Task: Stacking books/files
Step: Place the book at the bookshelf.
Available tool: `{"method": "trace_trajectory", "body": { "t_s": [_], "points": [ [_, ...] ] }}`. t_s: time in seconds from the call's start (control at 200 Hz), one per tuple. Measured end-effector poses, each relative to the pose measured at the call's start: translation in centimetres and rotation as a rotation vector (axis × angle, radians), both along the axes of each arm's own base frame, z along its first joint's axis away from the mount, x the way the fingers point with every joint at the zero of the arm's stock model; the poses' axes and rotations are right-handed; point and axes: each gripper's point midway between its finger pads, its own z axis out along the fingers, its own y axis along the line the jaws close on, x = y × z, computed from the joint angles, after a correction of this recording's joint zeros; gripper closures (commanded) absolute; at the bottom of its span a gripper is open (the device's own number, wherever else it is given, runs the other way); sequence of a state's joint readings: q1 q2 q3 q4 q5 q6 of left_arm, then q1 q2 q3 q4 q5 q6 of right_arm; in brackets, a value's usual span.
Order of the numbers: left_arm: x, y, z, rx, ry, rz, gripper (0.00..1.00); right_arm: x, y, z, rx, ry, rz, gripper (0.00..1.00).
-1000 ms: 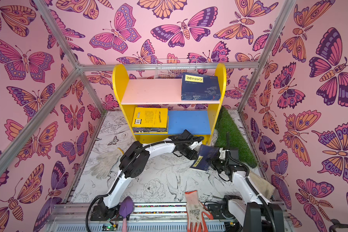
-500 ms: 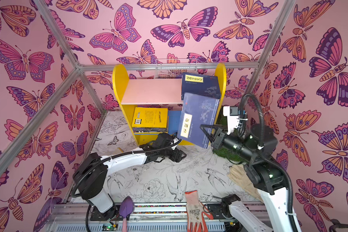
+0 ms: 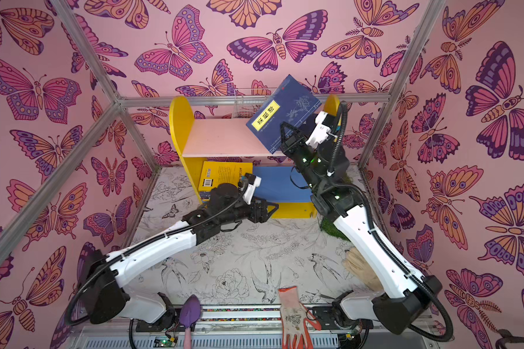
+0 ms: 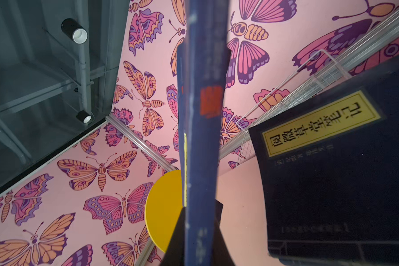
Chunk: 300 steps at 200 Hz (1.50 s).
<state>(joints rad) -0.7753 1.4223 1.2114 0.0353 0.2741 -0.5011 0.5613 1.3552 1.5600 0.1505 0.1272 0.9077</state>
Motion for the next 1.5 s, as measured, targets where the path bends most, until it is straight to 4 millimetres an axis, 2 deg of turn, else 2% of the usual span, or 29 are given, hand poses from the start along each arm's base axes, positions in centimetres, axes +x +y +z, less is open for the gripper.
{"method": "trace_trajectory", "body": {
  "t_s": [0.105, 0.175, 0.261, 0.336, 0.471, 0.586, 0.692, 0.817, 1.007, 1.083, 1.138, 1.213, 1.253, 1.288, 1.388, 1.504],
  "points": [
    [0.5, 2.6, 8.6, -0.230, -0.037, 0.034, 0.01, 0.2, -0.3, 1.6, 0.046, -0.029, -0.035, 1.00],
    [1.2, 4.7, 13.2, -0.384, -0.037, 0.052, 0.00, -0.3, -1.2, 3.3, 0.081, -0.067, -0.058, 1.00],
    [2.5, 6.3, 16.9, -0.537, -0.017, 0.047, 0.00, -1.1, -1.9, 4.9, 0.113, -0.109, -0.067, 1.00],
    [3.9, 6.2, 18.3, -0.625, 0.023, 0.021, 0.00, -1.6, -2.1, 5.7, 0.127, -0.133, -0.064, 1.00],
    [6.5, 4.1, 17.7, -0.688, 0.118, -0.032, 0.00, -2.0, -1.6, 6.0, 0.127, -0.148, -0.044, 1.00],
    [7.6, 3.1, 16.8, -0.707, 0.170, -0.055, 0.01, -2.2, -1.2, 6.0, 0.123, -0.149, -0.026, 1.00],
    [7.5, 3.1, 17.7, -0.736, 0.154, -0.073, 0.09, -2.2, -1.0, 5.8, 0.119, -0.146, -0.020, 1.00],
    [6.8, 3.2, 19.2, -0.766, 0.106, -0.100, 0.07, -1.9, -0.8, 5.2, 0.111, -0.135, -0.019, 1.00],
    [5.8, 2.9, 20.0, -0.772, 0.075, -0.123, 0.10, -1.8, -0.5, 4.8, 0.108, -0.124, -0.008, 1.00],
    [5.5, 2.7, 20.2, -0.774, 0.067, -0.132, 0.18, -1.7, -0.2, 4.2, 0.105, -0.113, 0.002, 1.00],
    [5.3, 2.5, 20.2, -0.770, 0.059, -0.135, 0.31, -1.5, 0.3, 3.5, 0.103, -0.100, 0.012, 1.00],
    [5.2, 2.5, 20.6, -0.771, 0.049, -0.137, 0.43, -1.2, 0.8, 2.1, 0.097, -0.069, 0.022, 1.00],
    [5.2, 2.6, 21.0, -0.776, 0.040, -0.137, 0.55, -1.0, 1.1, 1.4, 0.091, -0.054, 0.026, 1.00],
    [5.2, 2.7, 21.1, -0.779, 0.039, -0.135, 0.69, -0.9, 1.2, 1.0, 0.092, -0.044, 0.028, 1.00],
    [5.5, 2.8, 21.2, -0.776, 0.032, -0.124, 1.00, -1.0, 1.1, 1.2, 0.111, -0.049, 0.030, 1.00],
    [5.6, 2.7, 21.1, -0.768, 0.024, -0.118, 1.00, -1.1, 0.9, 1.1, 0.117, -0.051, 0.020, 1.00]
  ]
}}
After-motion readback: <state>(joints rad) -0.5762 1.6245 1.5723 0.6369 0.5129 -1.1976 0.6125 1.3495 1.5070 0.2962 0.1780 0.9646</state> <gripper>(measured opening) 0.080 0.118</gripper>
